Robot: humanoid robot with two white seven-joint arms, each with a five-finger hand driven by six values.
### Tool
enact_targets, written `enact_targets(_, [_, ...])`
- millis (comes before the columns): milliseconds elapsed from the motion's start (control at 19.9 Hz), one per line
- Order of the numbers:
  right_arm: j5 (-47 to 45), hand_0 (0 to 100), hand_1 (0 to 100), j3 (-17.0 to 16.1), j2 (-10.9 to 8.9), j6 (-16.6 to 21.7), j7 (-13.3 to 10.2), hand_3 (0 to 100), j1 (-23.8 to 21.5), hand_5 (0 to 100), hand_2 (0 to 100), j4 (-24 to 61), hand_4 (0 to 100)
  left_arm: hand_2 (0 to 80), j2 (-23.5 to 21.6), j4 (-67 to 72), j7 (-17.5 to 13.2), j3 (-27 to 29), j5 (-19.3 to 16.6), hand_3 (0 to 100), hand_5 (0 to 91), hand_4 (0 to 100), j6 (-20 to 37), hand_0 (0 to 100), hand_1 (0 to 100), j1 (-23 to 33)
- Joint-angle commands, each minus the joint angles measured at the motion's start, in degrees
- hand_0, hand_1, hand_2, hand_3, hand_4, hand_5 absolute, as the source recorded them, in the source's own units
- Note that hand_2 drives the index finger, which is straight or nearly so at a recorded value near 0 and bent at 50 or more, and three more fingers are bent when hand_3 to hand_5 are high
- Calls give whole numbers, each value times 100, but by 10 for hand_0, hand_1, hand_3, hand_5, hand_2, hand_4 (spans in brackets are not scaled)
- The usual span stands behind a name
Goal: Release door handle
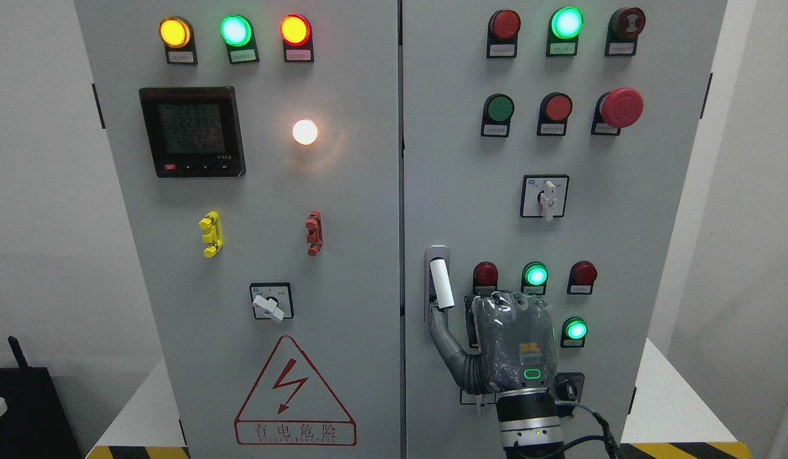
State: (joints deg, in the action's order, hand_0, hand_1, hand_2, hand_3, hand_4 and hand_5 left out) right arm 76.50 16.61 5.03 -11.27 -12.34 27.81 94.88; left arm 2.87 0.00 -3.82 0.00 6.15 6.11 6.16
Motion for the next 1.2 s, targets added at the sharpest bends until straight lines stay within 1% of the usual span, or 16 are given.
enact_targets(0, [-3,564,197,-52,-11,19,4,1000,5,991,1000,22,1000,0,3,114,-4,-79,0,0,0,0,-5,120,389,-1])
enact_targets(100, [-3,566,196,-35,-2,19,4,1000,5,991,1000,22,1000,0,3,114,-4,-79,0,0,0,0,-5,120,389,-1])
enact_targets(251, [-3,566,195,-43,-46,19,-5,1000,5,990,1000,22,1000,0,3,114,-4,-79,0,0,0,0,-5,120,389,-1])
enact_targets(401, [6,566,196,-61,15,2,-14,1000,-12,990,1000,39,1000,0,3,114,-4,-79,0,0,0,0,-5,120,389,-1])
enact_targets(501, [-3,566,197,-79,7,2,-84,1000,-47,990,1000,109,1000,0,3,114,-4,-79,0,0,0,0,-5,120,389,-1])
enact_targets(602, [-3,566,197,-140,6,10,-93,1000,-74,990,1000,162,1000,0,3,114,-4,-79,0,0,0,0,-5,120,389,-1])
enact_targets(1153, [-3,565,204,-140,6,10,-101,1000,-91,991,1000,189,1000,0,3,114,-4,-79,0,0,0,0,-5,120,389,-1])
